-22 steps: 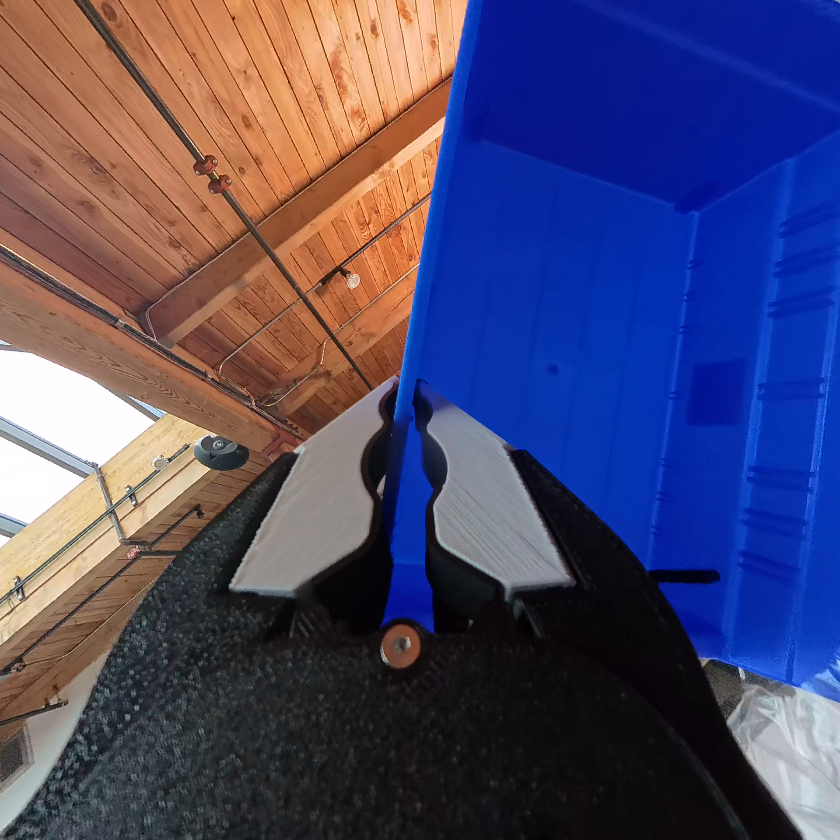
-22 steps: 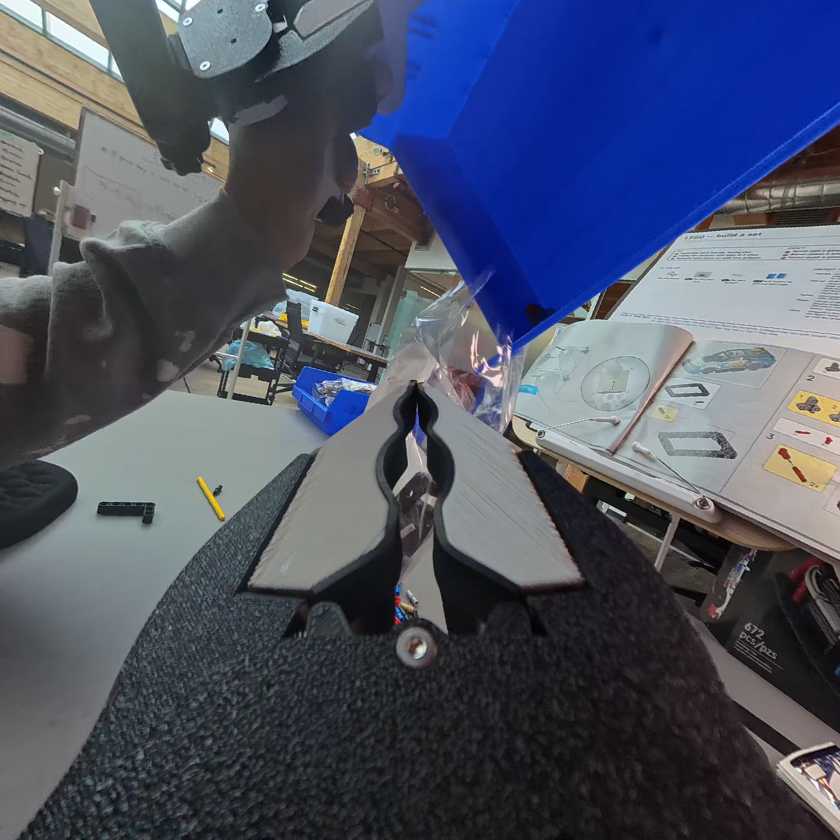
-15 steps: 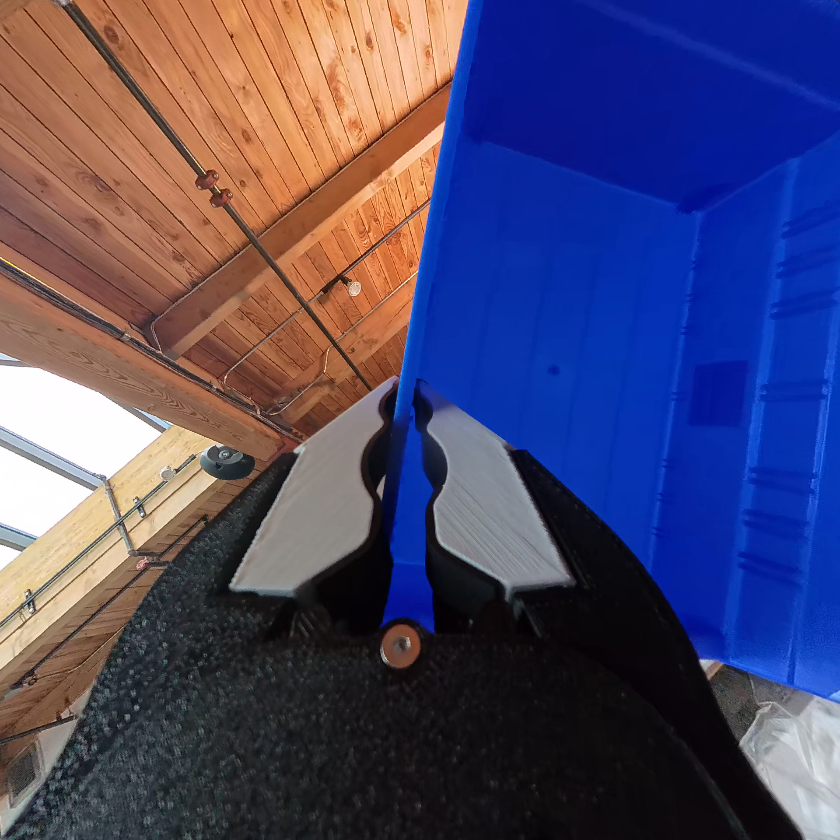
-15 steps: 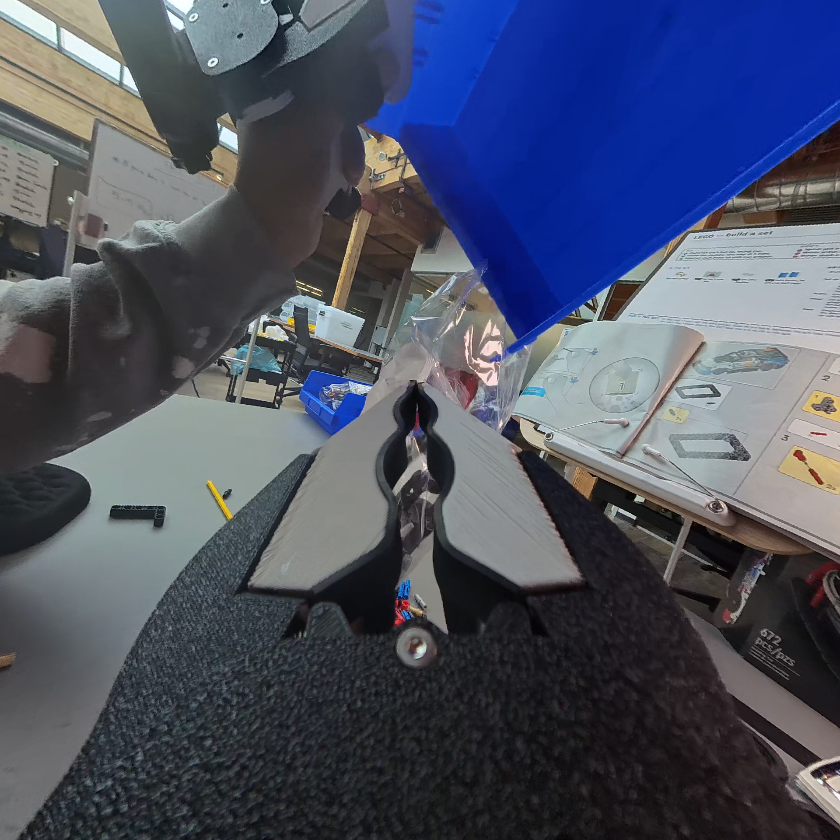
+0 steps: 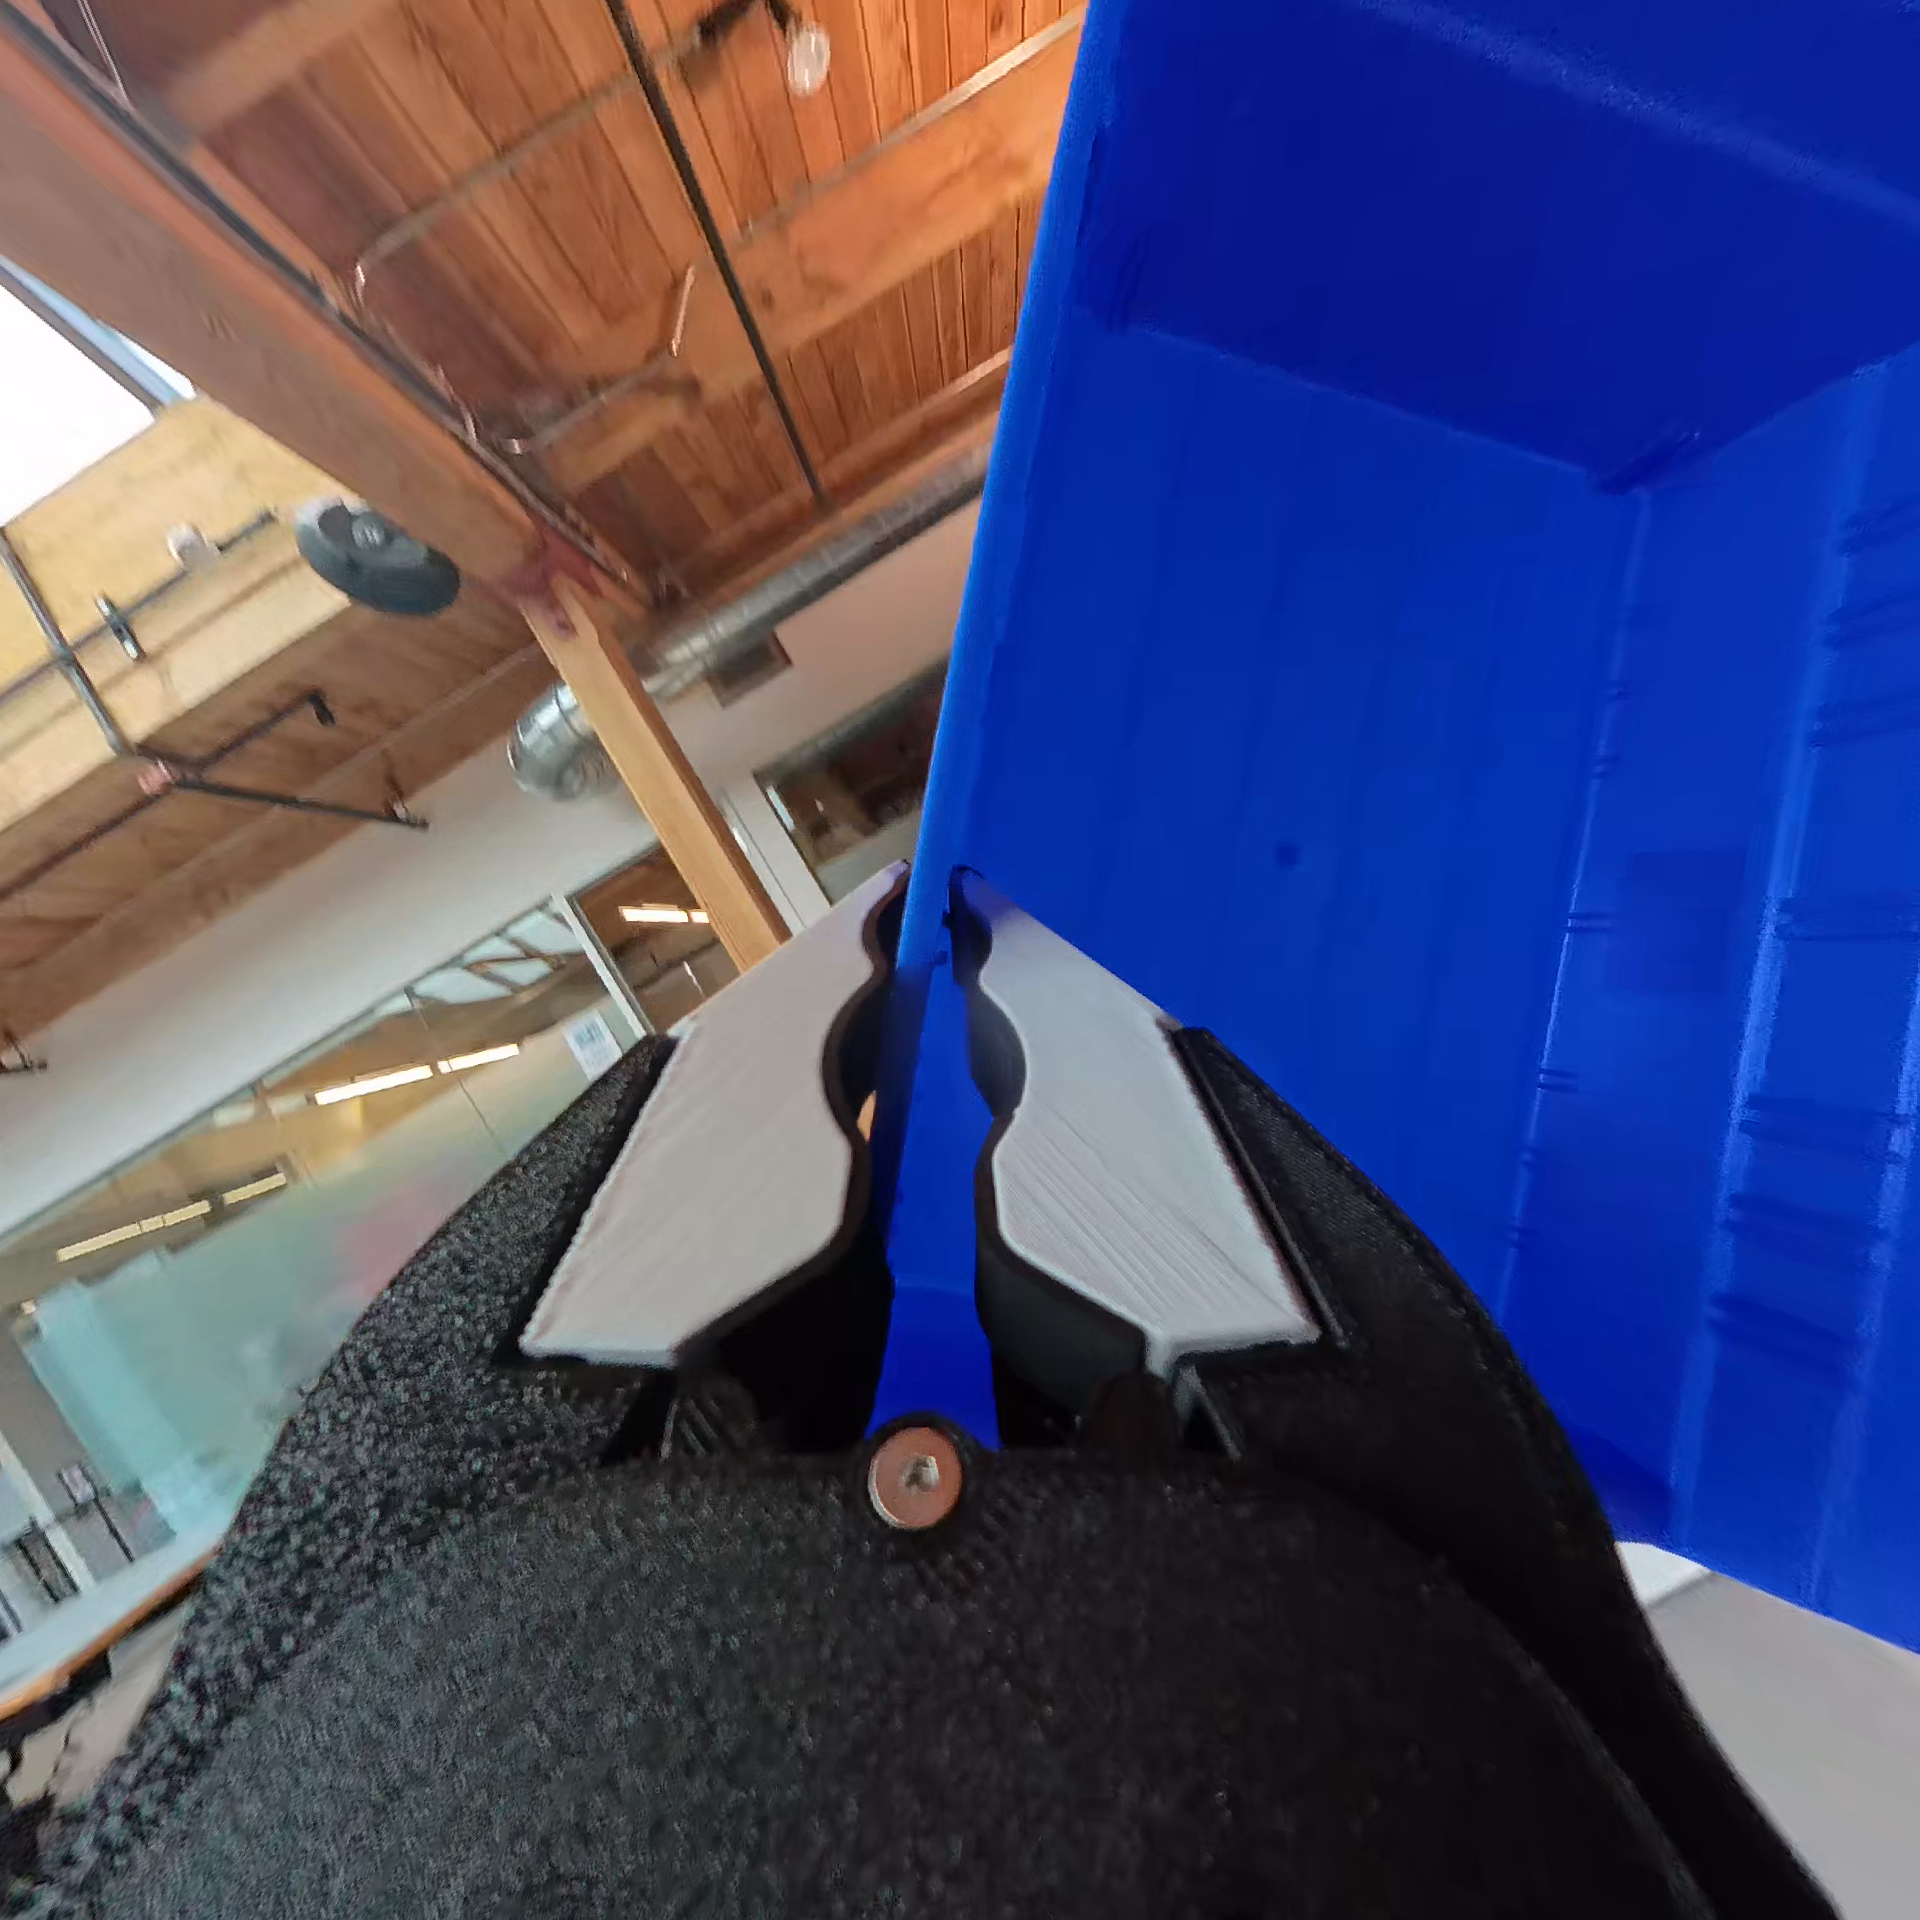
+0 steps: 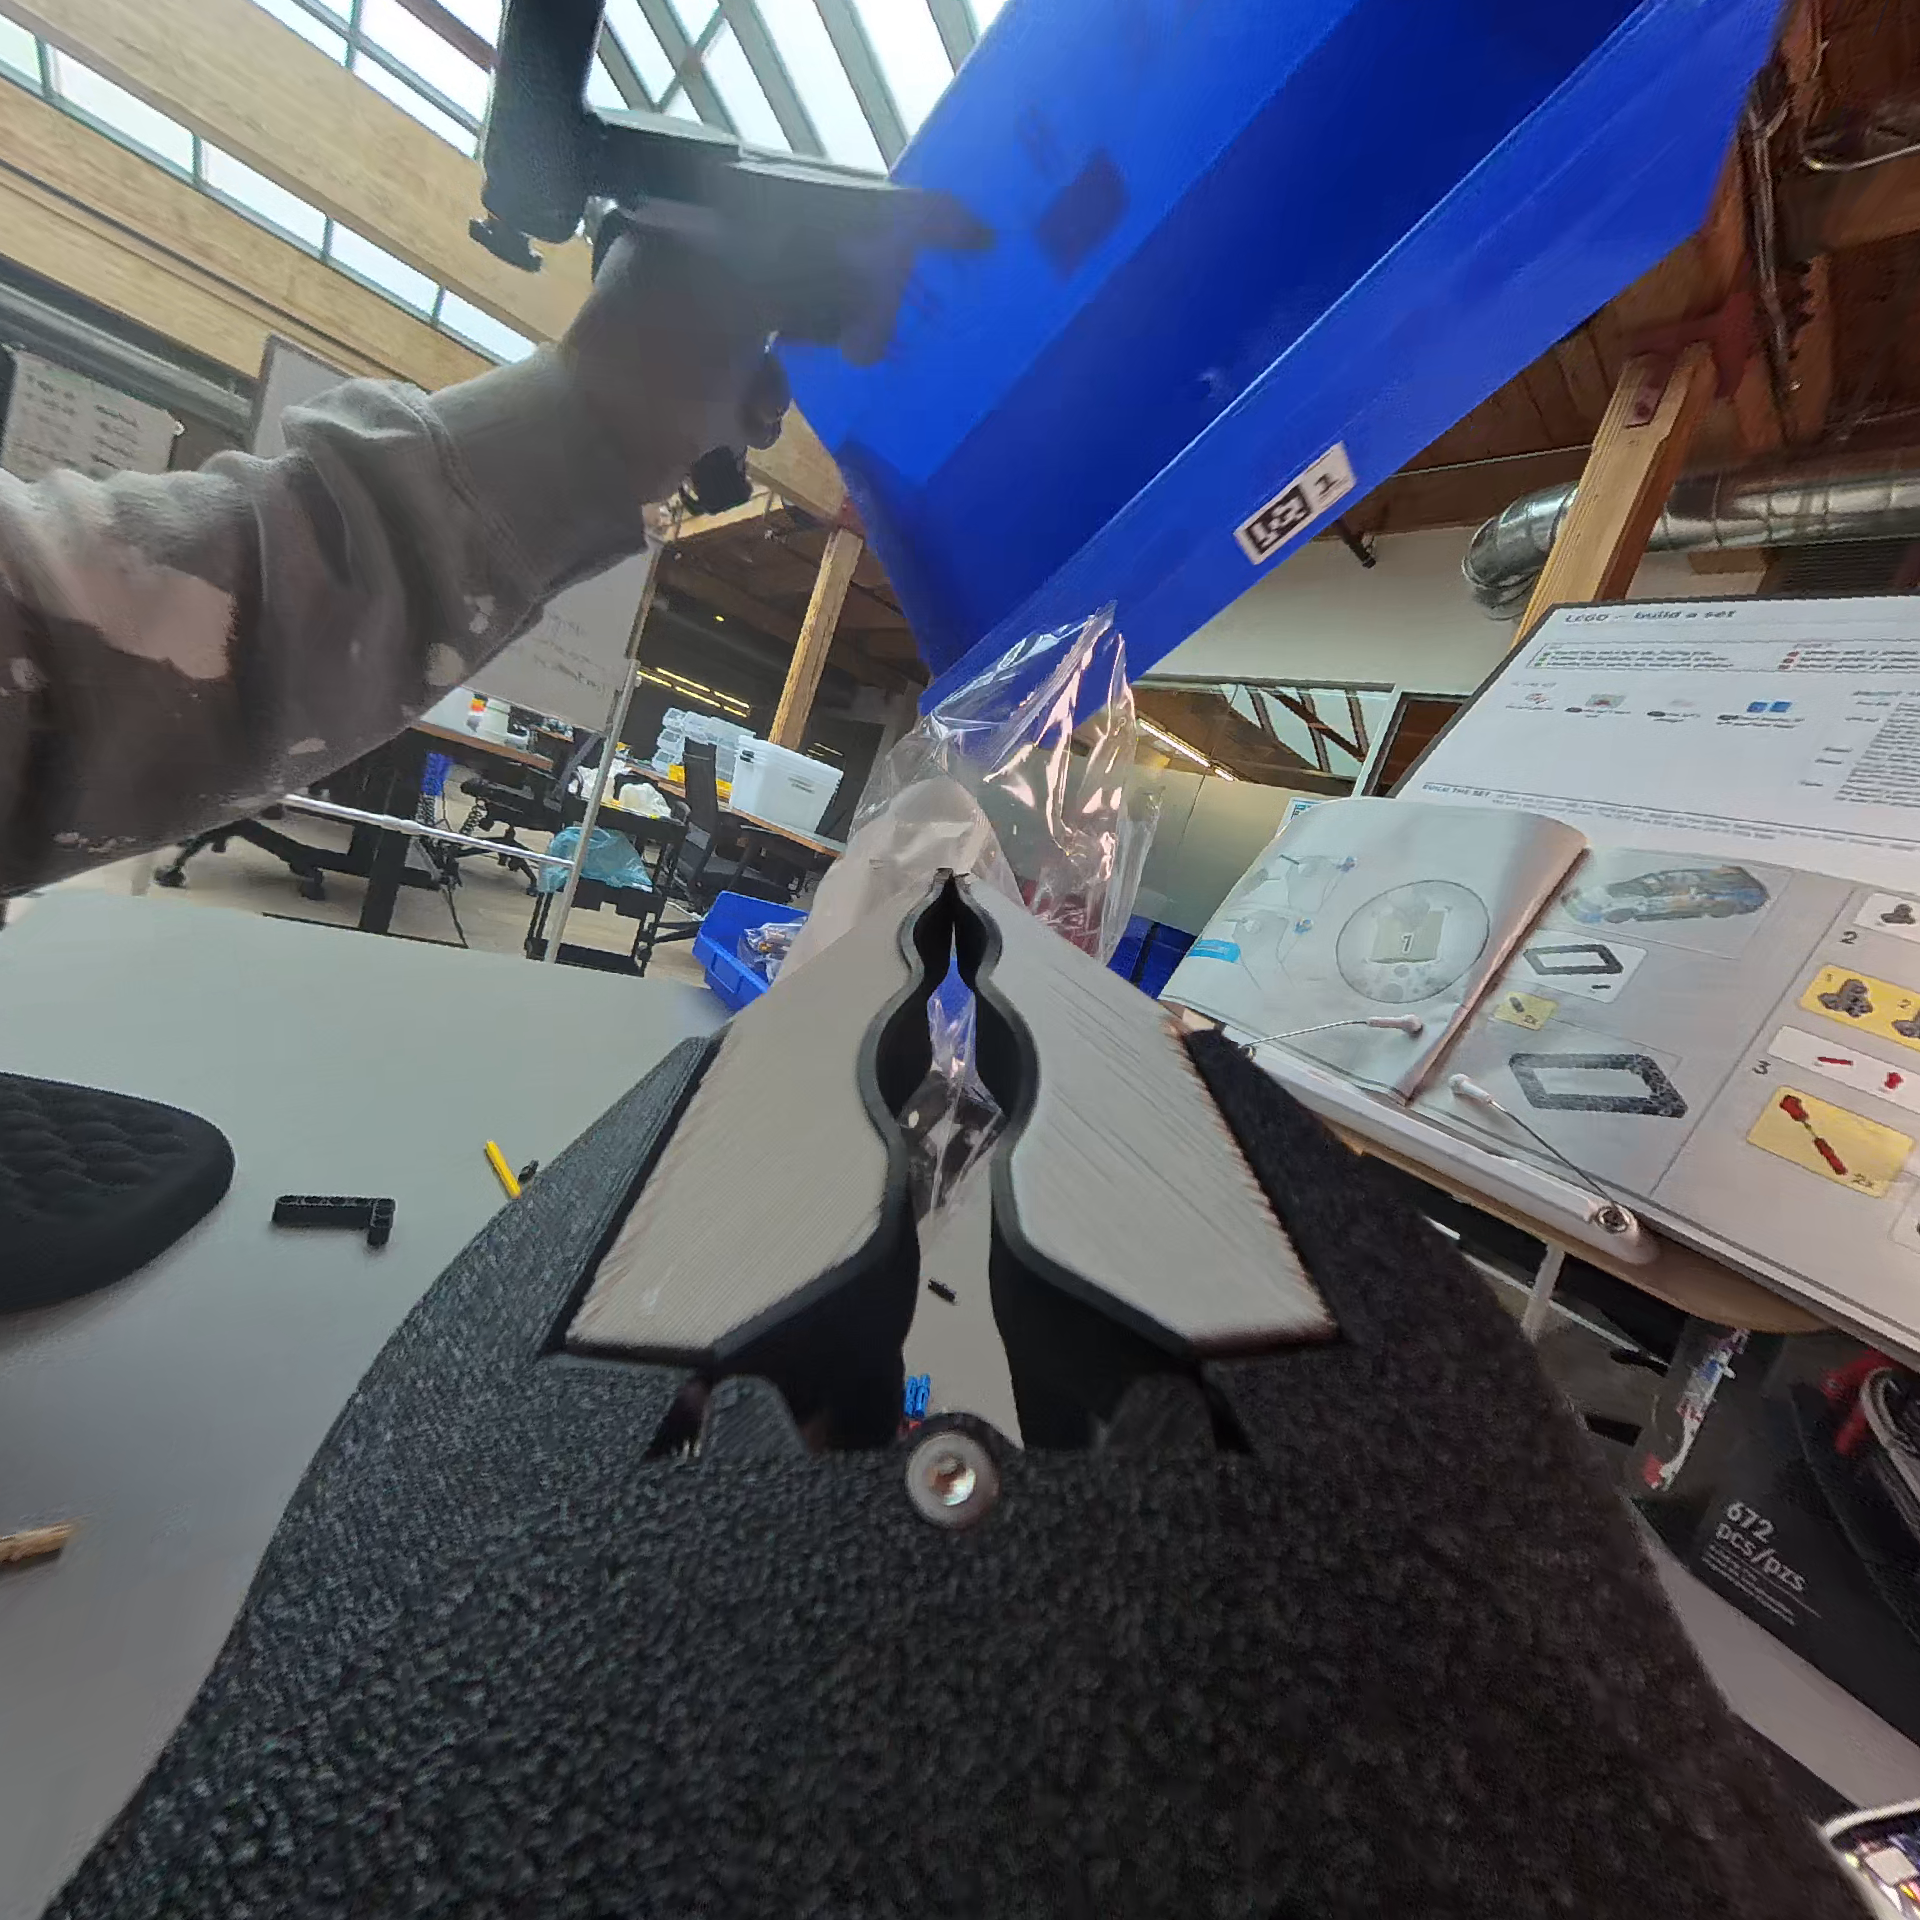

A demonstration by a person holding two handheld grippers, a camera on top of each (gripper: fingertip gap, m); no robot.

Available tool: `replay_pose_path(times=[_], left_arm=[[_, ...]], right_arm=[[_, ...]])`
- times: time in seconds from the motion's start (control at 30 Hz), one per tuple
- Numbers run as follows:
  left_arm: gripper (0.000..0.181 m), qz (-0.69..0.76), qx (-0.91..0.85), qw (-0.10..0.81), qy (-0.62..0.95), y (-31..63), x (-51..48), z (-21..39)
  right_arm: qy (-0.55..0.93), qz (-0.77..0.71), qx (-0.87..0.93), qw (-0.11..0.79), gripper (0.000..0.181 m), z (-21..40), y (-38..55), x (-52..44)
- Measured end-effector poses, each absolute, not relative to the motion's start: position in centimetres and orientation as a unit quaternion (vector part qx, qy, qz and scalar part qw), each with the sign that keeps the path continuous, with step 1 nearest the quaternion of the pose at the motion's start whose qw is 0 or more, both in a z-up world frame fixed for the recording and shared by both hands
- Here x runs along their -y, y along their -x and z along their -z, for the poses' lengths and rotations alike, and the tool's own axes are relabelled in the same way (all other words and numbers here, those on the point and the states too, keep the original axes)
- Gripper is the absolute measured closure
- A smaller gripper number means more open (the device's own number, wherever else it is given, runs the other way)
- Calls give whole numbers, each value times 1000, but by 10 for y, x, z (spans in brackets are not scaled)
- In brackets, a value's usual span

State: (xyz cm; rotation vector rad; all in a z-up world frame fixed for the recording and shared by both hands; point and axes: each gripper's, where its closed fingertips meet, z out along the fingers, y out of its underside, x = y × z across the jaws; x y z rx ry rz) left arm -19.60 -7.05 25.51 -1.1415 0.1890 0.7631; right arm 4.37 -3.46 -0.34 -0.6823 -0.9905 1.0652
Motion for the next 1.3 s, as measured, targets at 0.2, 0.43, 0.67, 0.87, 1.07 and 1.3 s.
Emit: replay_pose_path(times=[0.2,0.43,0.67,0.87,1.07,1.3], left_arm=[[176,-286,32,647,707,330,121,-195],[175,-170,179,456,855,444,205,-20],[174,-88,328,394,854,495,288,83],[160,11,438,409,801,497,300,118],[147,22,364,395,843,455,306,114],[122,-46,136,500,854,359,259,50]], right_arm=[[292,-479,414,717,181,-26,-66,22],[283,-450,389,752,181,-62,-99,-7],[293,-433,381,762,181,-73,-126,-21],[305,-442,382,752,181,-63,-119,-24],[310,-439,394,746,181,-55,-117,-23],[312,-457,394,734,181,-53,-112,-23]])
